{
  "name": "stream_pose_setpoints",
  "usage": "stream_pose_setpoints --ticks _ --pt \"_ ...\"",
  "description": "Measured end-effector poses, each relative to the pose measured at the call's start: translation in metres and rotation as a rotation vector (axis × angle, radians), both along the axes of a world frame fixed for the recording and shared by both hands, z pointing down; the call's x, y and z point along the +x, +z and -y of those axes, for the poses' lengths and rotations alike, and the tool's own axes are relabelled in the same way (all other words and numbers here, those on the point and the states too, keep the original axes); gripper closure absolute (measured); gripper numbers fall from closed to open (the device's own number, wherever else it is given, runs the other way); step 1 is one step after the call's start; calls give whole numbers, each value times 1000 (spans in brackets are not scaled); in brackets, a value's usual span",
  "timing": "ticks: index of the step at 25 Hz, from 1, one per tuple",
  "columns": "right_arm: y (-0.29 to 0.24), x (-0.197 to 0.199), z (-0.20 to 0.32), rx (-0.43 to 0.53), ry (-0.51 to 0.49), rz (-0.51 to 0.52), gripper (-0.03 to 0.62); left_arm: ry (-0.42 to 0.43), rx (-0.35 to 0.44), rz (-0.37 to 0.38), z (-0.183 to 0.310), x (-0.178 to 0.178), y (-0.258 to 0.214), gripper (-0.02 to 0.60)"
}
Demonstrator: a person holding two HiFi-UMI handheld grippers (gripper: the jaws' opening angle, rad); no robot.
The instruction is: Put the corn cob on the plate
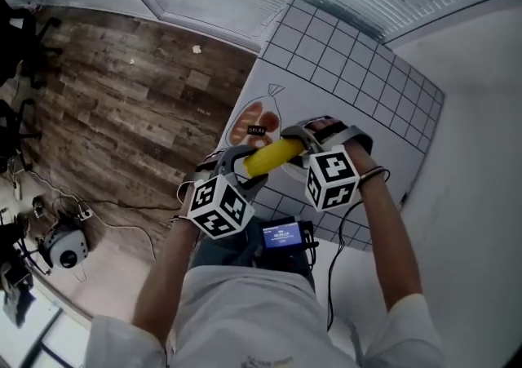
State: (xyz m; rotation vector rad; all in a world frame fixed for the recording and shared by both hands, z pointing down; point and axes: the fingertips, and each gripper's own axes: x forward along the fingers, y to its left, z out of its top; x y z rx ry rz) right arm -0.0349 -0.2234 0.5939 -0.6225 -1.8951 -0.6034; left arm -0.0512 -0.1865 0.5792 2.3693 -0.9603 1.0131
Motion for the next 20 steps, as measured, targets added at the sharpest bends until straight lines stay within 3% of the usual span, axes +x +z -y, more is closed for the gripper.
stream_pose_setpoints --ticks 20 --pt "4 87 5 2 546 73 341 525 -24 112 19 70 6 334"
